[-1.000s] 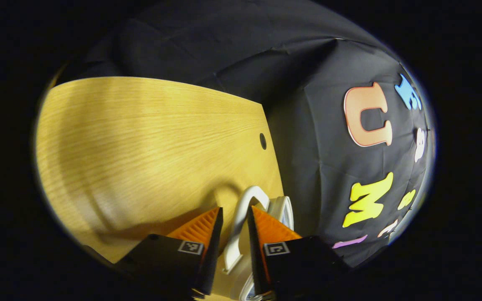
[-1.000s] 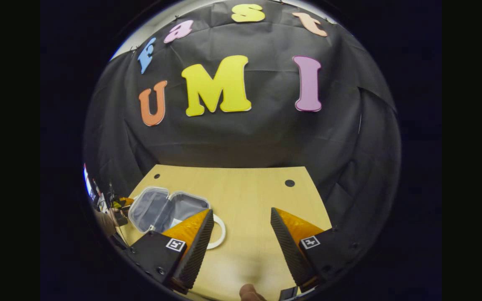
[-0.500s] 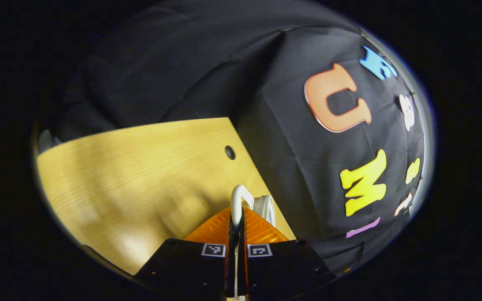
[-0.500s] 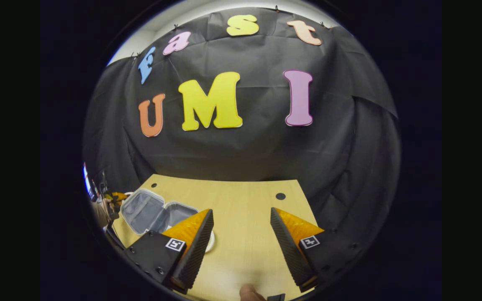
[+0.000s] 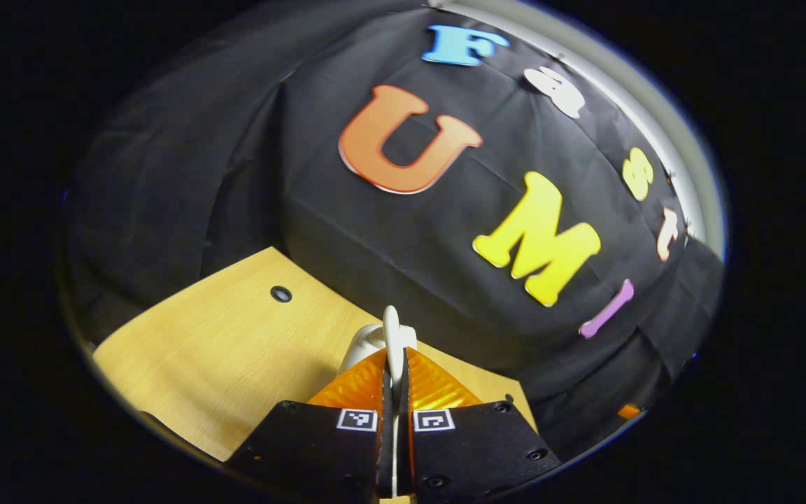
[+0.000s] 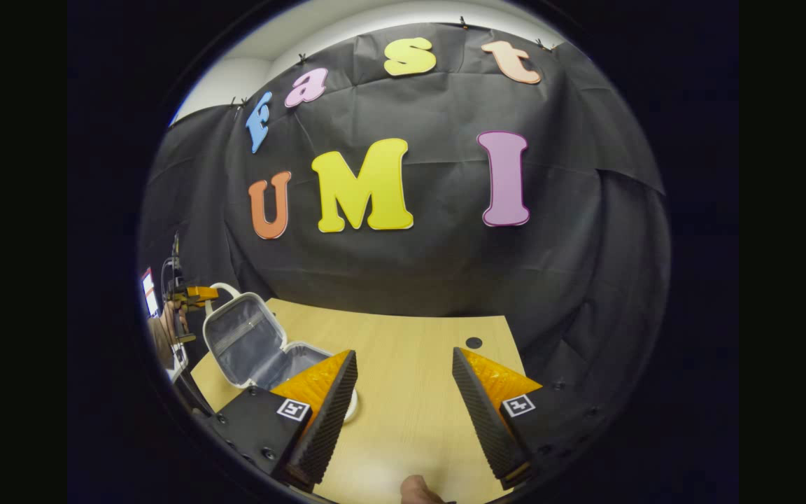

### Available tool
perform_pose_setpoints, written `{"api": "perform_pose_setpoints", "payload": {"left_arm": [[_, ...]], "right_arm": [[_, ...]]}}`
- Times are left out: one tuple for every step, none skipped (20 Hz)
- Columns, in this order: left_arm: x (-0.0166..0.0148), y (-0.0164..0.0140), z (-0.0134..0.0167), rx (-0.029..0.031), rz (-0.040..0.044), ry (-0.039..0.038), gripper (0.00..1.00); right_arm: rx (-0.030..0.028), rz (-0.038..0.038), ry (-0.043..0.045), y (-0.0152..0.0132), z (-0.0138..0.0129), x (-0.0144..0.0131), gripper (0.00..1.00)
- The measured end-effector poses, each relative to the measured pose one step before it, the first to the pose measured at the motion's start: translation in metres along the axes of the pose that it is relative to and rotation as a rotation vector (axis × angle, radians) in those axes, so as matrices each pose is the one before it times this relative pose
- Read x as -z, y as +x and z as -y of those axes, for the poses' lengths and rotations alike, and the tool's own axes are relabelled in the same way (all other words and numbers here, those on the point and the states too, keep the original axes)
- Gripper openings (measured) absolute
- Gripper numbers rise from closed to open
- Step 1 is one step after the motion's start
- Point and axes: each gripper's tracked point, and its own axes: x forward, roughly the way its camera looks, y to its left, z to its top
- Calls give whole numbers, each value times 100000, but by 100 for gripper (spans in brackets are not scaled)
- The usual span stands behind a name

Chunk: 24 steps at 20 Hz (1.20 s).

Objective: First open the suitcase, pack the skin care products into it, and then close the suitcase.

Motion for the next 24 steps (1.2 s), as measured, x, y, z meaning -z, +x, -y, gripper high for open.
{"api": "perform_pose_setpoints", "payload": {"left_arm": [[591,-30,1897,1050,-311,5101,5],[415,-240,1971,1300,29,4064,5],[563,-14,1972,1388,-480,2386,5],[980,-37,2133,2129,-425,695,5],[916,109,1934,2277,-890,959,5],[1011,317,2053,2431,174,1052,5],[949,611,1660,1859,-751,433,5],[1293,541,1478,1229,-1072,-532,5],[1076,536,1288,1298,-518,-1342,5],[1027,736,1525,2201,-1111,-1609,5],[1358,693,1207,1143,-1893,-838,5],[1643,766,549,177,-2408,437,5],[1395,872,775,241,-1786,617,5],[1397,828,765,535,-1549,146,5],[1480,920,676,863,-2670,143,5],[1628,889,511,-185,-3149,1109,5],[1407,853,104,-1074,-3039,1152,5],[1171,873,235,-1574,-2267,2529,5],[1138,961,520,-1040,-2708,3423,5],[915,712,182,-1628,-2076,2946,5],[1035,893,222,-1943,-3060,3004,5],[813,713,115,-1605,-2468,2953,5],[904,750,8,-2611,-2734,3297,5],[866,463,76,-2076,-2409,1960,5]], "right_arm": [[-640,28,18,-237,404,51,81],[-1046,280,-2,-126,408,-2,81],[-1568,122,176,-254,276,112,81],[-1144,-199,5,-199,254,171,81],[-353,19,-131,-169,456,201,81],[-632,-259,151,-63,450,255,78],[-225,-720,231,-144,482,407,81],[-73,-642,207,-148,440,259,81],[-480,-621,554,-521,51,50,81],[116,-577,-50,-84,516,308,78],[352,-311,-167,-69,574,283,78],[308,-247,152,-133,402,162,81],[492,-565,203,-153,566,301,81],[203,-509,32,3,339,226,81],[835,-516,-522,-141,486,268,81],[703,-367,-537,-184,467,187,81],[542,74,-150,-193,371,185,81],[962,207,150,-175,465,142,81],[386,-549,308,-114,294,455,81],[772,-934,227,-217,355,518,81],[835,-945,335,-46,386,492,81],[519,-987,374,-108,240,430,78],[756,-644,534,7,290,386,78],[877,-463,710,-35,371,254,81]]}}
